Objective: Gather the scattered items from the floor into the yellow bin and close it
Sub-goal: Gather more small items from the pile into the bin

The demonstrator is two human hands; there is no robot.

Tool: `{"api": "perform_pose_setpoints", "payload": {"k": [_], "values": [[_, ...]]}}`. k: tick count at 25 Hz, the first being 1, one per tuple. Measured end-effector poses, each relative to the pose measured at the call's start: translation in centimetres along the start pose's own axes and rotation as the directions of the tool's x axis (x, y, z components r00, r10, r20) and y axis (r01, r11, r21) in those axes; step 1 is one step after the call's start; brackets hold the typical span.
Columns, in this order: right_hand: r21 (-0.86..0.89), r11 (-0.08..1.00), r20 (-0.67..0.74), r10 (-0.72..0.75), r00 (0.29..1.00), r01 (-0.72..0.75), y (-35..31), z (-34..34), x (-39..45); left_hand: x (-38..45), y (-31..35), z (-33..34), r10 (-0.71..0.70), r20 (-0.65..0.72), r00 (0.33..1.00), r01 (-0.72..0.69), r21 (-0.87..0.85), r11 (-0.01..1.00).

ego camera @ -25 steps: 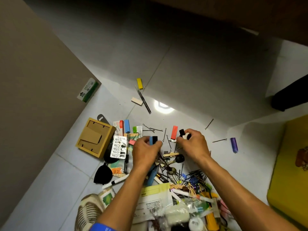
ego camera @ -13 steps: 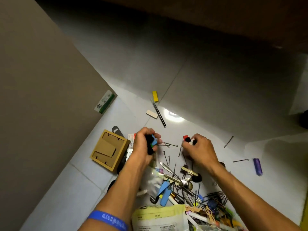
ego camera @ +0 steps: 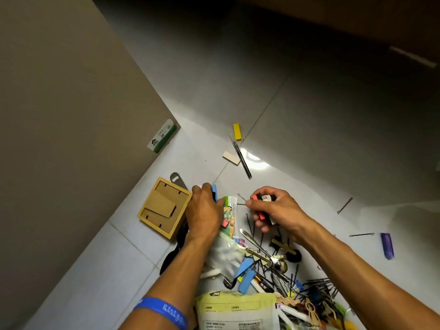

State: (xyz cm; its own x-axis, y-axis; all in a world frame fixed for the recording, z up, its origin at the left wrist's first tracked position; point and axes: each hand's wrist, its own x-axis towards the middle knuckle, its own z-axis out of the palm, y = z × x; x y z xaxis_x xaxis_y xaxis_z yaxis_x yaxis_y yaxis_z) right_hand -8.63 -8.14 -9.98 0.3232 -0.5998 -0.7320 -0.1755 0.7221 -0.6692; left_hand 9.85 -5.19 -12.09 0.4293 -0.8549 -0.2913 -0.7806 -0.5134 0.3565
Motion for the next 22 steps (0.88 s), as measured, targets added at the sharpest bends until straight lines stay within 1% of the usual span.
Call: {"api": "perform_pose_setpoints", "payload": {"k": [1,3,6,7,9,10,11,12,13,14,15,16,17,18,20,21,22], "values": [[-0.046,0.999,-0.022,-0.016,1.000,0.015,-0.5,0.2,0.2,0.1,0.0,0.1,0.023,0.007,1.000,-0.023,0.024,0.999],[-0.167,0.984,-0.112,-0.081,0.990,0.061,-2.1,0.4,1.2,0.9,0.3,-0.2,0.072,0.048,0.996,-0.076,0.079,0.994],[-0.349,0.927,-0.215,-0.225,0.951,0.140,-6.0,0.7,4.7,3.1,0.8,-1.1,0.067,0.073,0.995,-0.075,0.109,0.991],[-0.464,0.871,-0.228,-0.297,0.927,0.165,-7.5,0.7,6.4,3.7,0.9,-1.3,0.066,0.086,0.994,-0.076,0.123,0.989],[-0.729,0.661,-0.211,-0.463,0.861,0.176,-10.7,0.6,9.7,4.1,0.9,-1.3,0.089,0.130,0.988,-0.108,0.151,0.983],[-0.807,0.566,-0.192,-0.518,0.833,0.166,-11.9,0.7,11.1,4.1,0.7,-1.2,0.097,0.148,0.984,-0.118,0.139,0.983],[-0.854,0.496,-0.166,-0.546,0.821,0.157,-12.5,0.7,12.3,3.9,0.5,-1.2,0.096,0.164,0.982,-0.112,0.095,0.989],[-0.890,0.431,-0.133,-0.554,0.822,0.147,-12.5,0.8,13.4,3.8,0.3,-1.2,0.076,0.172,0.982,-0.078,0.004,0.997],[-0.923,0.357,-0.090,-0.558,0.825,0.141,-12.2,1.0,14.3,4.0,0.3,-1.5,0.020,0.188,0.982,0.008,-0.147,0.989],[-0.945,0.300,-0.061,-0.557,0.828,0.132,-11.8,1.2,14.9,4.5,0.3,-1.8,-0.067,0.226,0.972,0.142,-0.334,0.932],[-0.951,0.281,-0.059,-0.570,0.820,0.126,-11.3,1.4,15.3,5.2,0.4,-2.3,-0.160,0.289,0.944,0.295,-0.521,0.801],[-0.945,0.304,-0.084,-0.581,0.809,0.120,-11.0,1.5,15.7,5.9,0.4,-2.9,-0.232,0.355,0.905,0.418,-0.652,0.632],[-0.923,0.364,-0.116,-0.580,0.806,0.129,-10.8,1.6,15.9,6.2,0.1,-3.4,-0.283,0.406,0.869,0.495,-0.713,0.497],[-0.889,0.437,-0.155,-0.574,0.804,0.140,-10.4,1.6,15.8,6.3,-0.3,-3.7,-0.313,0.444,0.840,0.540,-0.743,0.396],[-0.843,0.528,-0.252,-0.560,0.789,0.106,-9.3,1.1,15.0,6.3,-0.5,-3.9,-0.304,0.527,0.794,0.599,-0.766,0.235],[-0.845,0.530,-0.282,-0.551,0.786,0.068,-8.7,0.9,14.4,6.2,-0.6,-4.0,-0.282,0.573,0.769,0.629,-0.758,0.173],[-0.860,0.510,-0.292,-0.535,0.793,0.028,-8.0,0.7,13.7,5.9,-0.5,-4.0,-0.257,0.611,0.749,0.654,-0.745,0.132]]}}
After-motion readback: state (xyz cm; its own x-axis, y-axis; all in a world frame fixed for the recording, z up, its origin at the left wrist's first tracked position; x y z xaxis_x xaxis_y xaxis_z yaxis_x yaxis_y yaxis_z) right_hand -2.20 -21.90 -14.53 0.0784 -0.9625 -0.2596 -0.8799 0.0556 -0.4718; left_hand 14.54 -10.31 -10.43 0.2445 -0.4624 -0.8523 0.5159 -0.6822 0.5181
